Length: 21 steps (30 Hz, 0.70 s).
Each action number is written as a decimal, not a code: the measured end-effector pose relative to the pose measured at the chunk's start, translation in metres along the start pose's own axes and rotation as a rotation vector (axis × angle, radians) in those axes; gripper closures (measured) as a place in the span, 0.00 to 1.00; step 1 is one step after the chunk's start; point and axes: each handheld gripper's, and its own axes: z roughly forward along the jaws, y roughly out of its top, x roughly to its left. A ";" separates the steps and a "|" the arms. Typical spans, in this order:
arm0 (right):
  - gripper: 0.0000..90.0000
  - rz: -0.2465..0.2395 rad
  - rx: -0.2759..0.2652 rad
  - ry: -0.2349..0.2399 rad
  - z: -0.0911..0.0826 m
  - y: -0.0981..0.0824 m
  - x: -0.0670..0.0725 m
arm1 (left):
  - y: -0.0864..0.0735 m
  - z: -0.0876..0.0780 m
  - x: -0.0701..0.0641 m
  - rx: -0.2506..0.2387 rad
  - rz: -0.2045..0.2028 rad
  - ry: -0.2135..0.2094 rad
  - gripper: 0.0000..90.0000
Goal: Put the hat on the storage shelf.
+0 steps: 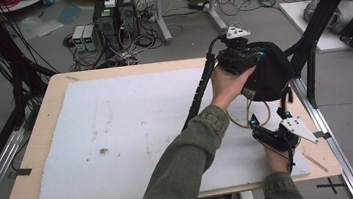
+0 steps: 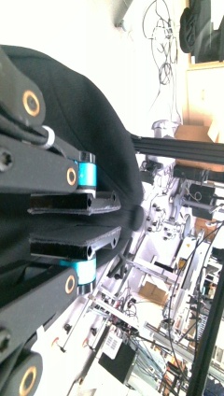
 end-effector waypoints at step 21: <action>0.06 -0.001 0.002 -0.010 -0.002 0.000 -0.001 | -0.005 -0.020 0.007 -0.081 0.035 0.033 0.23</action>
